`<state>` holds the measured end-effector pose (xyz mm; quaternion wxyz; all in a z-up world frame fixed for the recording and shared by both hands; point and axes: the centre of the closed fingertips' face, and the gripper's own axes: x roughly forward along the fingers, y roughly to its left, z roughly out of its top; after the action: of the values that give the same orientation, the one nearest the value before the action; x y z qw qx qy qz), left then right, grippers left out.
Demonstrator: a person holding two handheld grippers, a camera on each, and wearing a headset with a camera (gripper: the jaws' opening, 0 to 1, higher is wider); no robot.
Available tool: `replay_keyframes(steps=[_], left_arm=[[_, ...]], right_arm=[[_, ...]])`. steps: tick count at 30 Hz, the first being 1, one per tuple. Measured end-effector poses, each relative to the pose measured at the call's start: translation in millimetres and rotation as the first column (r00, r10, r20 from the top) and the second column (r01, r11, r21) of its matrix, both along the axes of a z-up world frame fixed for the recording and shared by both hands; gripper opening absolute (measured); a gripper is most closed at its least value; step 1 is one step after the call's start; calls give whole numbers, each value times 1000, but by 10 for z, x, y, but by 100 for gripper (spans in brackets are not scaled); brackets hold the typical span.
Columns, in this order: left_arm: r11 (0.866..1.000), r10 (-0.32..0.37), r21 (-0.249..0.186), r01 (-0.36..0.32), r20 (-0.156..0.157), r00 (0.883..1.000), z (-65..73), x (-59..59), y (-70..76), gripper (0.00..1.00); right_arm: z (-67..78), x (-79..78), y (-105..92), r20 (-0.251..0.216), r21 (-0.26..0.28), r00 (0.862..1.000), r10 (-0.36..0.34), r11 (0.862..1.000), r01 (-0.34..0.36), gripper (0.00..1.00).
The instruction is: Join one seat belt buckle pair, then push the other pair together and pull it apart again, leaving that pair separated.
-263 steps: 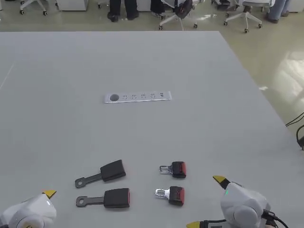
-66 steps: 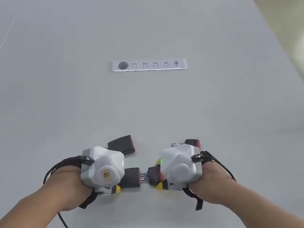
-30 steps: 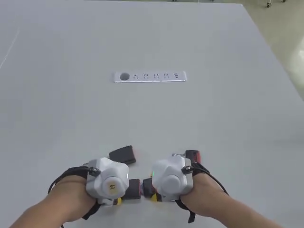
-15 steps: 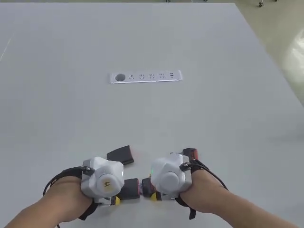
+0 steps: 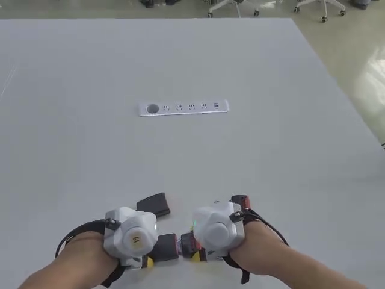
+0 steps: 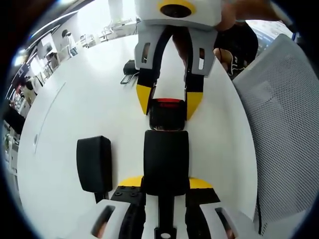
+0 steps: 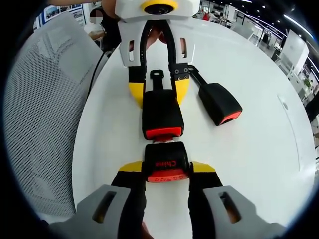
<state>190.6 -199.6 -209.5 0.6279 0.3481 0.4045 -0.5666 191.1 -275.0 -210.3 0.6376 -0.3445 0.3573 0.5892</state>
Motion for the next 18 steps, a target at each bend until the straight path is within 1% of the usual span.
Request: replay_keyframes(steps=[6, 10, 14, 18], left_arm=[[1000, -2, -5, 2, 4, 1000, 23, -35, -6, 29], [1000, 6, -9, -7, -1, 1000, 31, -40, -12, 29], [1000, 3, -3, -3, -1, 1000, 38, -48, -21, 29], [1000, 5, -10, -5, -2, 1000, 34, -54, -17, 29]], right_arm=[[11, -7, -8, 0, -7, 1000, 0, 1000, 0, 30], [13, -8, -18, -2, -9, 1000, -1, 1000, 1, 30], [14, -11, -20, -2, -11, 1000, -1, 1000, 1, 30], [10, -7, -24, -12, -1, 1000, -2, 1000, 2, 30]])
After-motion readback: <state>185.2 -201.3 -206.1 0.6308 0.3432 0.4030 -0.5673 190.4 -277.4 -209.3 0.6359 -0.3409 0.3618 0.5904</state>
